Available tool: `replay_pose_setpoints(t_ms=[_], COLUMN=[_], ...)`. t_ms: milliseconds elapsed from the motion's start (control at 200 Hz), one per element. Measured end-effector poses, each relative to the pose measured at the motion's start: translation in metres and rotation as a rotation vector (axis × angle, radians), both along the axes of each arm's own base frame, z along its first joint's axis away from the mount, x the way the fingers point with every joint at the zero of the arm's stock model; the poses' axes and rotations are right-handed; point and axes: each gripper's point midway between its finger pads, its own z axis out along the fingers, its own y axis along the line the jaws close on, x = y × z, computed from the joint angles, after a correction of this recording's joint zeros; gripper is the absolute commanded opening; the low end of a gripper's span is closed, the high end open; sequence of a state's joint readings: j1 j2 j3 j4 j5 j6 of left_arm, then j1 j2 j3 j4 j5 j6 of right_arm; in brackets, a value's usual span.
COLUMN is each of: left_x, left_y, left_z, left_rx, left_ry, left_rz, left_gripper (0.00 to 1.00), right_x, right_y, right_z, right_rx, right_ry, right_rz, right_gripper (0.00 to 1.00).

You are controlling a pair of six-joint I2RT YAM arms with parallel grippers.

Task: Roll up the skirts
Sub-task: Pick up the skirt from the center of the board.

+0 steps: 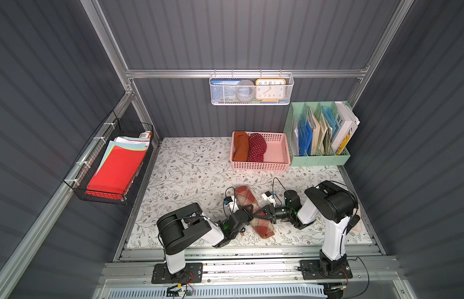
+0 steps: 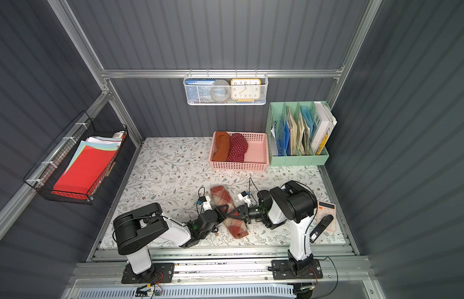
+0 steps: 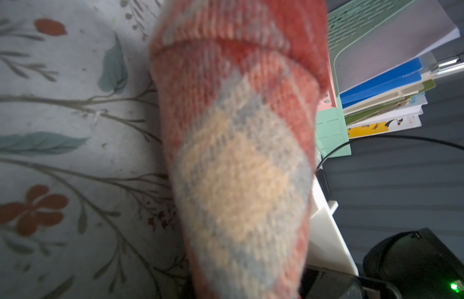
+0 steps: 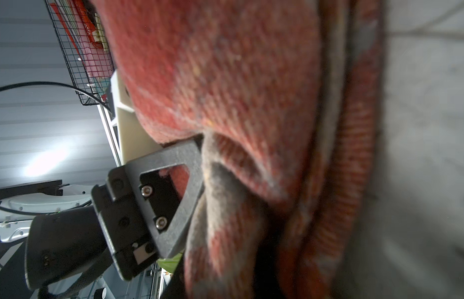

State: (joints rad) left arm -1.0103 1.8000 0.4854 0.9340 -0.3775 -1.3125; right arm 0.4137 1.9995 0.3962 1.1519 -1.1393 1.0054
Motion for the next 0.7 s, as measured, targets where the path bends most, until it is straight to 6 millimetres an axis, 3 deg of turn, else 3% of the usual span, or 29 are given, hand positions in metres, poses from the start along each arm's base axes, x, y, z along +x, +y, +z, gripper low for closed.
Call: replay_pose_setpoints(t_ms=[110, 165, 335, 420, 490, 620, 700], left_x=[-0.002, -0.003, 0.004, 0.020, 0.029, 0.034, 0.039], left_y=[0.000, 0.001, 0.013, 0.030, 0.036, 0.018, 0.005], left_z=[0.005, 0.008, 0.012, 0.007, 0.009, 0.021, 0.036], left_rx=[0.039, 0.067, 0.120, 0.149, 0.164, 0.185, 0.201], left_ry=[-0.012, -0.016, -0.027, -0.029, -0.046, -0.088, -0.125], left_rz=[-0.026, -0.046, -0.148, -0.144, -0.154, -0.240, -0.289], left_gripper=[0.00, 0.00, 0.00, 0.00, 0.00, 0.00, 0.00], right_x=[0.000, -0.001, -0.007, -0.007, -0.004, 0.006, 0.009], right_y=[-0.003, -0.007, -0.030, -0.050, -0.070, -0.111, -0.133], right_z=[0.004, 0.007, 0.017, 0.032, 0.056, 0.102, 0.103], right_rx=[-0.028, -0.058, -0.218, -0.329, -0.417, -0.549, -0.659], right_ry=[-0.007, -0.010, -0.029, -0.074, -0.160, -0.329, -0.340], right_rz=[-0.027, -0.057, -0.174, -0.265, -0.355, -0.544, -0.612], right_gripper=[0.46, 0.58, 0.71, 0.75, 0.76, 0.77, 0.77])
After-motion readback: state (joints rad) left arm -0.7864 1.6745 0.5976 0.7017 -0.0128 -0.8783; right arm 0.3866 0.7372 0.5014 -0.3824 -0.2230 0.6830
